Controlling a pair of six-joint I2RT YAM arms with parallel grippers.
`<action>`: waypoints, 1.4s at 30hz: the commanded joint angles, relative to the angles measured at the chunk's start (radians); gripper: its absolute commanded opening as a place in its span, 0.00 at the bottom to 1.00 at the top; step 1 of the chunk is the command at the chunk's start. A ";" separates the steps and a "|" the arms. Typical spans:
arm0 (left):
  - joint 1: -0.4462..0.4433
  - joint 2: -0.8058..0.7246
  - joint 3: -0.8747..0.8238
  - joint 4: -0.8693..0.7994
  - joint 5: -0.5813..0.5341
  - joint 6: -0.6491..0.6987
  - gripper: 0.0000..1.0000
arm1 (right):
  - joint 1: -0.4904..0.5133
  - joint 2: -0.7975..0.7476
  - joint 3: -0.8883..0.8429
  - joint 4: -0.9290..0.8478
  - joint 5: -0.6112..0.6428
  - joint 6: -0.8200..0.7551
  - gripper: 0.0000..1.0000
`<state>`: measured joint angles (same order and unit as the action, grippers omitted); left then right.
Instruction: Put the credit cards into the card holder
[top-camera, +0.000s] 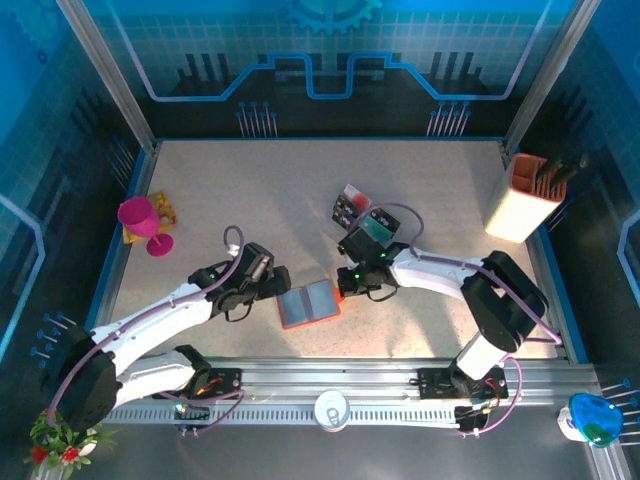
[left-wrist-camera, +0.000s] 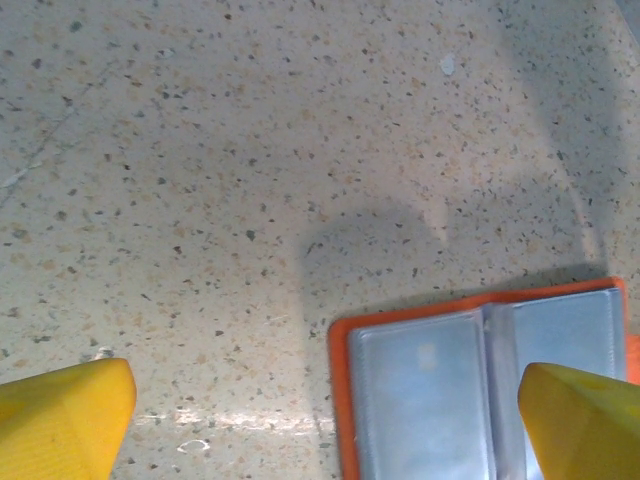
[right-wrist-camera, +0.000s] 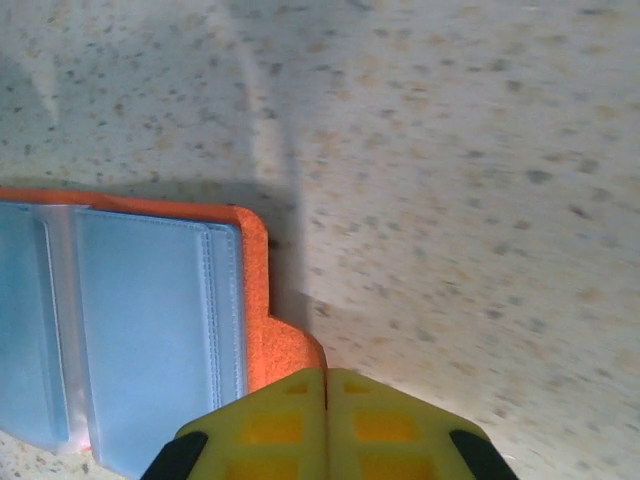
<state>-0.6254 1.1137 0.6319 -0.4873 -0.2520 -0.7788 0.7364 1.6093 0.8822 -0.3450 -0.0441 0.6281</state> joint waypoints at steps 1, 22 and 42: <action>0.003 0.025 0.038 0.010 0.045 0.022 0.99 | -0.039 -0.056 -0.058 -0.004 -0.005 0.016 0.00; 0.002 0.260 0.253 -0.021 0.068 0.062 0.99 | -0.282 -0.261 0.239 -0.359 -0.017 -0.232 0.49; 0.001 0.389 0.293 0.046 0.106 0.035 0.99 | -0.256 0.119 0.623 -0.493 0.105 -0.472 0.43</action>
<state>-0.6254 1.4853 0.8970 -0.4564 -0.1722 -0.7341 0.4526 1.6920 1.4521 -0.8192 0.0483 0.1822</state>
